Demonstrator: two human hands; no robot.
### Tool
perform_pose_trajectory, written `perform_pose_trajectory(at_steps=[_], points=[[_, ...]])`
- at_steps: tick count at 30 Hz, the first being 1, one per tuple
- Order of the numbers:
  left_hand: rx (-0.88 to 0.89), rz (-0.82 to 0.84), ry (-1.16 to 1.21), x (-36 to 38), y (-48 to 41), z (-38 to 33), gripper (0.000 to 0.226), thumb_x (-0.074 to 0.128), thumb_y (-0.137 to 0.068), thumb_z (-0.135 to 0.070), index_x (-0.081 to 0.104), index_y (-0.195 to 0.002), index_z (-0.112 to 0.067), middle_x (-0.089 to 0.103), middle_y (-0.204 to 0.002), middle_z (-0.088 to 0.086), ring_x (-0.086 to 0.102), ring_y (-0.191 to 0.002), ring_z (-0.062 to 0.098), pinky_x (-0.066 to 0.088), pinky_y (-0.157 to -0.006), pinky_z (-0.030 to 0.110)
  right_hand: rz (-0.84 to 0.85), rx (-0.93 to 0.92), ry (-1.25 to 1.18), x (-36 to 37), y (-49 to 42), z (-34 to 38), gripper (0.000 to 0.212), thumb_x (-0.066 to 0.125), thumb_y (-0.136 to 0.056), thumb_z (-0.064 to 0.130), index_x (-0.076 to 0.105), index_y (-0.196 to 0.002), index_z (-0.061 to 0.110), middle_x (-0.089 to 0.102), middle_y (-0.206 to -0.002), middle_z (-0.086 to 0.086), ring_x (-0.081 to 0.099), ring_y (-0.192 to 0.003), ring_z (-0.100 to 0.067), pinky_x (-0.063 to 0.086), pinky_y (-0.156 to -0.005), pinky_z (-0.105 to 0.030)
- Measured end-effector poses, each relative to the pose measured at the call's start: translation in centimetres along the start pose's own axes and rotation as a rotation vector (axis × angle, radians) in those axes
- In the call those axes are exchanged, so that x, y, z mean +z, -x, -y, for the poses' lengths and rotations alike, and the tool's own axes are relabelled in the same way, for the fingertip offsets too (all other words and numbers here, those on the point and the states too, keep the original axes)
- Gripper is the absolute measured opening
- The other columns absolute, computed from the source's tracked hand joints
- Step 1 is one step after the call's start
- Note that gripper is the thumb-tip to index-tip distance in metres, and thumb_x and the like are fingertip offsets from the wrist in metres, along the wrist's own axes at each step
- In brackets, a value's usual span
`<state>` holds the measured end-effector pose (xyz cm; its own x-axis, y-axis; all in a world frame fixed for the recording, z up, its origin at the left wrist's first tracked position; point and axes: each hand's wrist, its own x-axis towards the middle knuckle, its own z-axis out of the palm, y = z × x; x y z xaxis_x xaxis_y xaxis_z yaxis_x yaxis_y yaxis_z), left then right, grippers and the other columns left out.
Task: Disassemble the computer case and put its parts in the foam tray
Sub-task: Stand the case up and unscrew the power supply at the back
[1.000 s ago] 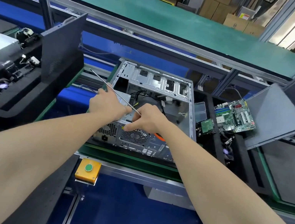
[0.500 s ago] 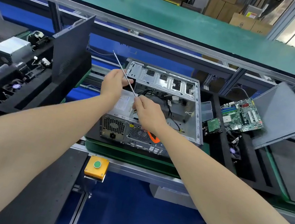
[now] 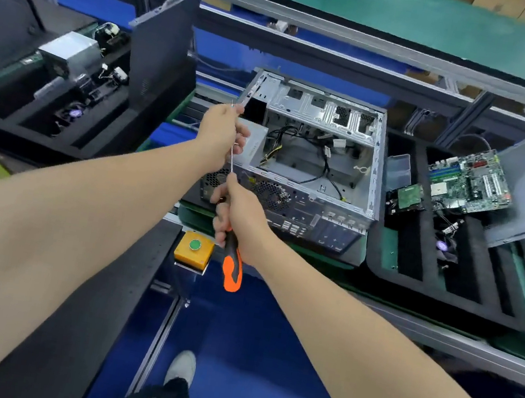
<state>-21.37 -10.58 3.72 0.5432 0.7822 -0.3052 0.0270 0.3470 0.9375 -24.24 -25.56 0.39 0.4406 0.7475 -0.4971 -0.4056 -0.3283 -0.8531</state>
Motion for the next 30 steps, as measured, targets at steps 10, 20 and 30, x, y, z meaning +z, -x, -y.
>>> perform_pose_trajectory(at_steps=[10, 20, 30], points=[[0.060, -0.105, 0.010, -2.9, 2.6, 3.2, 0.026, 0.037, -0.100, -0.018, 0.060, -0.111, -0.017, 0.067, -0.062, 0.011, 0.045, -0.040, 0.017, 0.032, -0.039, 0.024, 0.114, 0.040, -0.157, 2.7, 4.0, -5.7, 0.063, 0.036, -0.108, 0.065, 0.058, -0.083, 0.012, 0.036, -0.050, -0.008, 0.036, -0.037, -0.023, 0.033, -0.039, -0.025], [0.041, -0.063, -0.062, -4.3, 4.2, 6.7, 0.011, 0.069, -0.084, -0.016, 0.074, -0.077, -0.009, 0.067, -0.054, 0.006, 0.054, -0.041, 0.015, 0.044, -0.040, 0.022, -0.014, 0.130, -0.289, 6.5, 5.3, -11.4, 0.082, 0.035, -0.098, 0.082, 0.061, -0.068, 0.010, 0.036, -0.045, -0.006, 0.034, -0.037, -0.019, 0.032, -0.040, -0.024], [-0.228, 0.236, 0.104, -3.8, 5.5, 7.7, 0.013, 0.062, -0.095, -0.005, 0.073, -0.095, 0.000, 0.074, -0.072, 0.016, 0.063, -0.052, 0.019, 0.053, -0.051, 0.023, -0.138, 0.102, -0.327, 6.3, 6.9, -12.3, 0.079, 0.034, -0.105, 0.072, 0.065, -0.068, 0.010, 0.040, -0.045, -0.005, 0.036, -0.035, -0.019, 0.033, -0.040, -0.024]])
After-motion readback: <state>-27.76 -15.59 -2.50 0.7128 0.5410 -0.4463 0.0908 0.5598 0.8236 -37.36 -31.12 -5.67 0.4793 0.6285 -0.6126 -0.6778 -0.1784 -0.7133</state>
